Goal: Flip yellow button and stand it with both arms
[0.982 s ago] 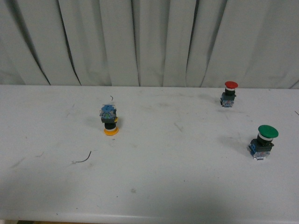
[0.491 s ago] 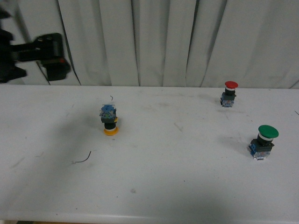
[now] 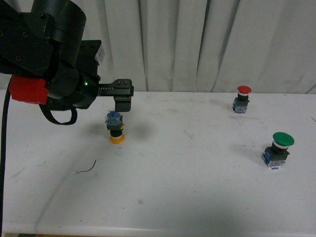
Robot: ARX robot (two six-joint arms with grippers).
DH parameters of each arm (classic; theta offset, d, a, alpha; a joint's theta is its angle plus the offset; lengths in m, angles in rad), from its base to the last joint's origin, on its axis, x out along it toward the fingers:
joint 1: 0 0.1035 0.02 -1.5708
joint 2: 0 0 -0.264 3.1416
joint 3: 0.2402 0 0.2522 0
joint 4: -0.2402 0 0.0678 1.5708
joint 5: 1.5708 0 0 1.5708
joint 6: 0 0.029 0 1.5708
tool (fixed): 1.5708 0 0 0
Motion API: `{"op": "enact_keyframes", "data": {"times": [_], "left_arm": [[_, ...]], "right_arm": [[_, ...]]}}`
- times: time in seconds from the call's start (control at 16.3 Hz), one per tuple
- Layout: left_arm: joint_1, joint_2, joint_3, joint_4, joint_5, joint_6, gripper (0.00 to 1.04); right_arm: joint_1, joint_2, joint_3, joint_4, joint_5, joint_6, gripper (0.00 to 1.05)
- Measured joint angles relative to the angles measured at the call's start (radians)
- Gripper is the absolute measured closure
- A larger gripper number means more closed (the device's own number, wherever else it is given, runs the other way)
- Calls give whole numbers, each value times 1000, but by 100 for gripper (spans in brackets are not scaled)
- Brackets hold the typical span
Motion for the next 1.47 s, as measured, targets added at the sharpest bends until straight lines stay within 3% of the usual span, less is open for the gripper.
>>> {"op": "enact_keyframes", "data": {"times": [0.37,1.04,1.35,1.47], "left_arm": [[9,136,183,-152,8,-40,7],[-24,207,244,-204,-6,-24,7],[-25,207,246,-217,-18,8,60],[-26,207,248,-217,-18,8,68]], "right_arm": [[0,0,0,0,0,0,6],[0,0,0,0,0,0,6],[0,0,0,0,0,0,6],[0,0,0,0,0,0,6]]}}
